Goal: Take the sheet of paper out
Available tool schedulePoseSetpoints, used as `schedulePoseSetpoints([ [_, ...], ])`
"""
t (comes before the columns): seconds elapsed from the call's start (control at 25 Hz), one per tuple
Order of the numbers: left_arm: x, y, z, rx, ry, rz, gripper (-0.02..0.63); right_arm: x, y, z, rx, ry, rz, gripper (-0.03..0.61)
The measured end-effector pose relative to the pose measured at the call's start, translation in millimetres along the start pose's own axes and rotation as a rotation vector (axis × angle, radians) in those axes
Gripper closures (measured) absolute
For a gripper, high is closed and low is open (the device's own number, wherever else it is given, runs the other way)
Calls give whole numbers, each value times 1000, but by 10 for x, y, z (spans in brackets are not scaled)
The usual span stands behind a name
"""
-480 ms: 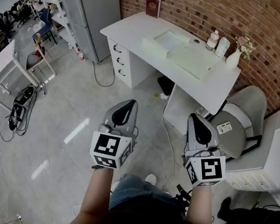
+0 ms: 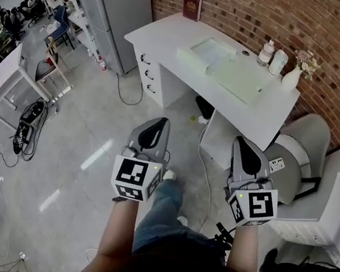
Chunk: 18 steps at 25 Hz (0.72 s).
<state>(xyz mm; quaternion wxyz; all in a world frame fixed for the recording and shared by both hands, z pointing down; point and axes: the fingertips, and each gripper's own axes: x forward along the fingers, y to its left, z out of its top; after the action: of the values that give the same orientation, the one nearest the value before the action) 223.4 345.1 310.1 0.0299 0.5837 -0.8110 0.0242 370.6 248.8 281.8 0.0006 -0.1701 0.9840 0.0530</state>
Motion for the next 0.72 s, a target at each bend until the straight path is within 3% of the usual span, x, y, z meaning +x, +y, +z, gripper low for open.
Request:
schedulePoseSetpoints([
  [0.36, 1030, 607, -6, -25, -5, -19, 617, 957, -496, -132, 53, -17, -64, 575],
  [0.56, 1723, 1063, 43, -63, 8, -57, 617, 1702, -767, -131, 107, -23, -97, 575],
  [0.72, 2215, 1424, 151, -93, -24, -115, 617, 2318, -952, -202, 91, 21, -148, 577],
])
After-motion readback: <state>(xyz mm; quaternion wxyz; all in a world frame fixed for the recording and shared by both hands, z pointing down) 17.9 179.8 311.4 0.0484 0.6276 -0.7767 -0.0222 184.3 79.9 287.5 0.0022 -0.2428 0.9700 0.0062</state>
